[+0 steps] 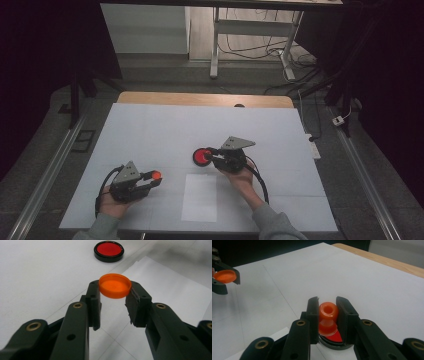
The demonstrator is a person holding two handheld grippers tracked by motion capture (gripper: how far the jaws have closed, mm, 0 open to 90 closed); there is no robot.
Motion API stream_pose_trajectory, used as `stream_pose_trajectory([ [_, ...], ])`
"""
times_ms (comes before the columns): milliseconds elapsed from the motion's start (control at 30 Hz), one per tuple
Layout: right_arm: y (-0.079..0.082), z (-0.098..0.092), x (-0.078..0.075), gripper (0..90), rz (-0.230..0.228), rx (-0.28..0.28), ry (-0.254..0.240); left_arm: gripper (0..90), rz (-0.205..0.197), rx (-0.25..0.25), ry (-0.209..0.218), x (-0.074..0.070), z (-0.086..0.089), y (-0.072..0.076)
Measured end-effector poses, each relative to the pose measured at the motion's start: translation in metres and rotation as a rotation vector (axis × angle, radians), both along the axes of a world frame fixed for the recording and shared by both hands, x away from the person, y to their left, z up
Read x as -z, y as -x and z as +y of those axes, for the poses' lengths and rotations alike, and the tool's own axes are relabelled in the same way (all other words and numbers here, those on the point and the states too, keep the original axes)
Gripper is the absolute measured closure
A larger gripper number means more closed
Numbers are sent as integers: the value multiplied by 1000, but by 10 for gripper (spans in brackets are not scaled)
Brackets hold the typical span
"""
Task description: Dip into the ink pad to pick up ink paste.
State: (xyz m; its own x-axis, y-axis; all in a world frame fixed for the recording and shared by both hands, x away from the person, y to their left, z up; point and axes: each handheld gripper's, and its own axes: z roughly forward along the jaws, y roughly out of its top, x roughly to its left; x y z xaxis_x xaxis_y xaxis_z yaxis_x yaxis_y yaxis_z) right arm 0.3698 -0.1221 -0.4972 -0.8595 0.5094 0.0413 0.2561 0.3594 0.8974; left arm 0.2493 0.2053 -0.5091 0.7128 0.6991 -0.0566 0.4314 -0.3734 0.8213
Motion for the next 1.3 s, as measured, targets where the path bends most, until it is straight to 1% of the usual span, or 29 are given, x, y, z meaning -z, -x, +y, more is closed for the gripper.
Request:
stream_pose_trajectory([
  [600, -16, 20, 7, 726, 21, -14, 25, 655, 2, 1, -3, 0, 0, 0],
  [767, -19, 22, 9, 727, 19, -11, 50, 655, 0, 2, -3, 0, 0, 0],
  [933, -23, 22, 13, 726, 24, 10, 65, 655, 1, 1, -2, 0, 0, 0],
  [1100, -25, 23, 17, 727, 22, 16, 92, 655, 3, 1, -2, 0, 1, 0],
  [1300, -26, 24, 18, 727, 19, 18, 104, 655, 5, 2, -1, 0, 1, 0],
])
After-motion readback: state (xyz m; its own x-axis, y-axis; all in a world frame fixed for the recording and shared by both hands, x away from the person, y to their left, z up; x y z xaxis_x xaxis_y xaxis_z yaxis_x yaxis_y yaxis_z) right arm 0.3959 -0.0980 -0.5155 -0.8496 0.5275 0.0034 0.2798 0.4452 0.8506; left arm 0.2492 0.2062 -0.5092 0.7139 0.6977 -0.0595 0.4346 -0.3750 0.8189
